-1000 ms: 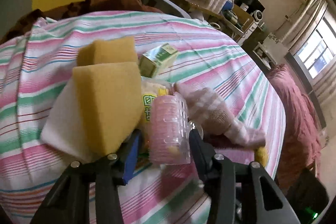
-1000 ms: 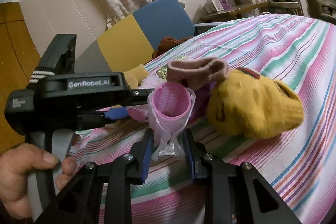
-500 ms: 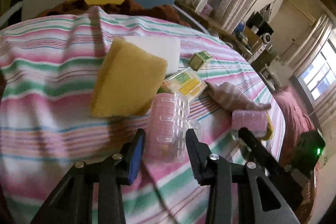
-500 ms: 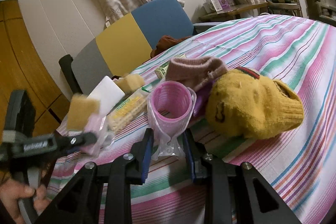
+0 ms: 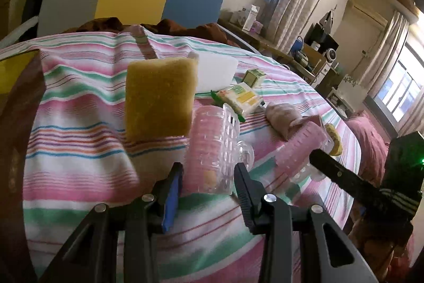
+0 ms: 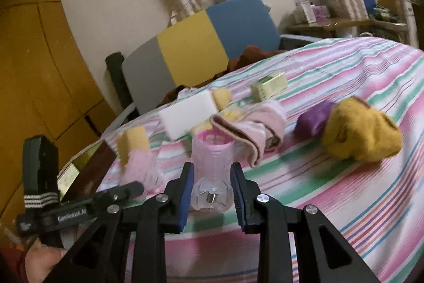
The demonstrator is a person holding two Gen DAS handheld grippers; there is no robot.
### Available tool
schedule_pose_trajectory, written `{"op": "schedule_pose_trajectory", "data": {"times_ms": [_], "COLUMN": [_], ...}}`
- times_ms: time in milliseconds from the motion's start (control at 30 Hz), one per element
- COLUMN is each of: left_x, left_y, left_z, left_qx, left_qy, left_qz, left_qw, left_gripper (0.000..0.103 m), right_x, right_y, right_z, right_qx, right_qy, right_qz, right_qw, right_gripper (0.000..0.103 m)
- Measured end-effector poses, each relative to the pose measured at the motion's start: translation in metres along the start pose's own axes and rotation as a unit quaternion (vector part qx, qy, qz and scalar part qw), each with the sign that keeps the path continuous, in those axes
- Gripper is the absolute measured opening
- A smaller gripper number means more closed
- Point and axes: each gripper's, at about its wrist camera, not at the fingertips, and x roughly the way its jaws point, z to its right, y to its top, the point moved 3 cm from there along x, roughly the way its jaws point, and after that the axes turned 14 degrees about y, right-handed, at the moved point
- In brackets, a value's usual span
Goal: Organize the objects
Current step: 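Grasp the pink striped sock with the right tool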
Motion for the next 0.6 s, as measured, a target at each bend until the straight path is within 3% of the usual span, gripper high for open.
{"op": "schedule_pose_trajectory", "data": {"times_ms": [267,400,467,533,600], "left_x": [-0.003,-0.014,-0.024,-0.033,-0.042], "left_y": [-0.001,0.003,0.003,0.002,0.001], "left_z": [-0.008,-0.004,0.0,0.007,0.017], "left_qx": [-0.013,-0.003,0.01,0.029,0.049], "left_qy": [-0.004,0.005,-0.003,-0.001,-0.004], "left_qz": [-0.009,0.004,0.019,0.034,0.045], "left_qw": [0.9999,1.0,0.9998,0.999,0.9978], "left_gripper": [0.04,0.07,0.078,0.08,0.08], "right_x": [0.01,0.014,0.007,-0.006,-0.018], "right_y": [-0.019,-0.027,-0.027,-0.026,-0.024], "right_z": [-0.021,-0.025,-0.024,-0.023,-0.022], "right_qx": [0.01,0.026,0.041,0.055,0.062], "right_qy": [0.026,0.022,0.03,0.037,0.034], "right_qz": [-0.025,-0.042,-0.033,-0.015,-0.004], "right_qw": [0.999,0.999,0.998,0.998,0.998], "right_gripper": [0.029,0.032,0.045,0.068,0.069]}}
